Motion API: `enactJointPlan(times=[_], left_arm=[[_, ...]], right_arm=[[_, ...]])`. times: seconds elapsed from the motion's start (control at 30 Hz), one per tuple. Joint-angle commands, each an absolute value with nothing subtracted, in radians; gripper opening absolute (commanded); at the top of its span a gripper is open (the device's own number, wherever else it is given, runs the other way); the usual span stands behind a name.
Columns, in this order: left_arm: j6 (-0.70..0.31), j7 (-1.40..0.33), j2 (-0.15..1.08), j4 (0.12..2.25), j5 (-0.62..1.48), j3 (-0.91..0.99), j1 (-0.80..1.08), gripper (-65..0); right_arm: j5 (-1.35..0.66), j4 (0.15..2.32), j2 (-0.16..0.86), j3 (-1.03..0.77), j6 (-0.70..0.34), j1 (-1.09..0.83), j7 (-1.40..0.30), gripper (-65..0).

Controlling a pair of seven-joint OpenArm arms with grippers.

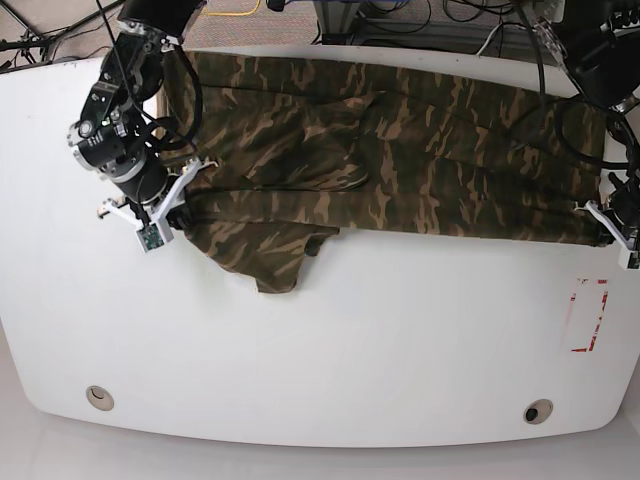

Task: Fold the T-shirt properly
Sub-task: 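Pull the held shirt side with the right gripper toward the robot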

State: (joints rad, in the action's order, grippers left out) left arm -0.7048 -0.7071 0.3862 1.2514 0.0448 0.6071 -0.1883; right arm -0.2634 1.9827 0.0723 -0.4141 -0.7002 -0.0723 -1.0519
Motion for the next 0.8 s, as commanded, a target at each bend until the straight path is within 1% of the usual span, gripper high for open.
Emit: enactJointPlan(times=[0.0, 0.3, 0.47, 0.77], left_arm=[[-0.698, -0.699, 0.414, 1.302, 0.051, 0.611, -0.213, -65.0], [-0.698, -0.713, 0.417, 1.337, 0.05, 0.615, -0.189, -65.0], [-0.698, -0.753, 0.417, 1.42, 0.051, 0.615, -0.127, -65.0], [-0.698, -0.756, 0.417, 1.538, 0.051, 0.624, 0.004, -65.0]], right_arm=[[-0.302, 2.014, 0.087, -0.429, -0.698, -0.108, -1.04, -65.0], [-0.527, 2.018, 0.094, -0.493, -0.698, -0.263, -1.041, -65.0], [-0.598, 2.018, 0.119, -0.498, -0.698, -0.341, -1.041, -65.0], [-0.685, 2.031, 0.122, -0.498, -0.698, -0.427, -1.041, -65.0]])
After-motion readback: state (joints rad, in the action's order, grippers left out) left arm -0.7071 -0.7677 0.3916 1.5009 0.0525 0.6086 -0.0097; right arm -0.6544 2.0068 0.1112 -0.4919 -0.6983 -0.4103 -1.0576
